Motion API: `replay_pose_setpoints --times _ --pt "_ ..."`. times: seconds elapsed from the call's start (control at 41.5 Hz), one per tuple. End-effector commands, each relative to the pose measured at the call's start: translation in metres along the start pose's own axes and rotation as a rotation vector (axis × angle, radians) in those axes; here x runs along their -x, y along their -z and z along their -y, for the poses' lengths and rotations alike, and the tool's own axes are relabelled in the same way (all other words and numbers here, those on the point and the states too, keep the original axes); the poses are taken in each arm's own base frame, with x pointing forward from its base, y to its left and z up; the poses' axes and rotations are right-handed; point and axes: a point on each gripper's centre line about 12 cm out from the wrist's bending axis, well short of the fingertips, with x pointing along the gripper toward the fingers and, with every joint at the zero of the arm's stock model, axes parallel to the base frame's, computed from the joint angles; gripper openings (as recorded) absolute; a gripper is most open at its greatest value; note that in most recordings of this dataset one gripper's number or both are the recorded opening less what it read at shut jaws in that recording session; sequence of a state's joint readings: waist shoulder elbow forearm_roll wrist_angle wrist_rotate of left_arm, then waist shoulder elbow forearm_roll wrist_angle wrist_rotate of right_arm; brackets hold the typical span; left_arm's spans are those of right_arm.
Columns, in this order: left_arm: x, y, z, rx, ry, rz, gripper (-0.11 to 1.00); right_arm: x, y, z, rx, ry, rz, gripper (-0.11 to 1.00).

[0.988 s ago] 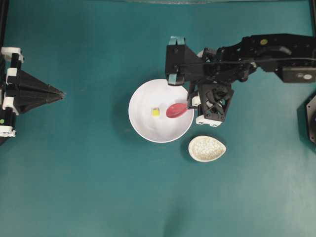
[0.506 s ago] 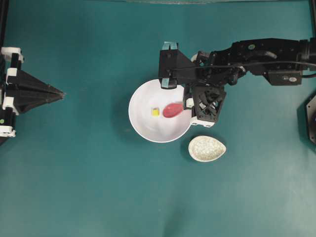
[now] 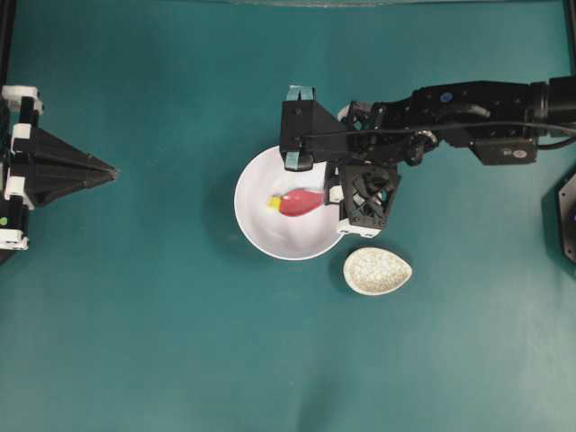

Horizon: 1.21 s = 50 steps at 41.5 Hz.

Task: Scoop the yellow hexagonal prism block from the bowl with a spoon using the right arm.
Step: 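Lower the spoon bowl into the white bowl beside the yellow block, then slide the spoon under the yellow block to scoop it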

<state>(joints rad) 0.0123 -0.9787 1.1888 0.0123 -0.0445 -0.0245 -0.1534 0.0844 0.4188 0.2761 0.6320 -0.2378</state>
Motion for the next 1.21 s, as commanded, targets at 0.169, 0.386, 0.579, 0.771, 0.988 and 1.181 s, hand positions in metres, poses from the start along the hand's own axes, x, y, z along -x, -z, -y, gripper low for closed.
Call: replay_pose_setpoints --times 0.169,0.386,0.579,0.771,0.988,1.181 --pt "-0.001 -0.006 0.0 -0.003 -0.001 0.017 0.01 0.007 -0.015 -0.001 0.01 0.013 0.086 0.24" --pt "-0.001 -0.007 0.0 -0.003 -0.001 0.021 0.01 0.006 -0.019 -0.005 0.021 0.018 0.128 0.24" --pt "-0.001 -0.008 0.0 -0.003 -0.001 0.023 0.01 0.003 -0.02 -0.008 0.026 0.017 0.14 0.24" --pt "-0.001 -0.009 0.0 -0.003 -0.001 0.026 0.01 -0.002 -0.021 -0.007 0.027 0.023 0.155 0.24" --pt "-0.001 -0.009 0.0 -0.003 -0.001 0.026 0.01 -0.002 -0.022 -0.008 0.029 0.026 0.172 0.24" --pt "-0.001 -0.01 0.0 -0.003 -0.001 0.028 0.01 -0.002 -0.023 -0.008 0.029 0.027 0.175 0.24"
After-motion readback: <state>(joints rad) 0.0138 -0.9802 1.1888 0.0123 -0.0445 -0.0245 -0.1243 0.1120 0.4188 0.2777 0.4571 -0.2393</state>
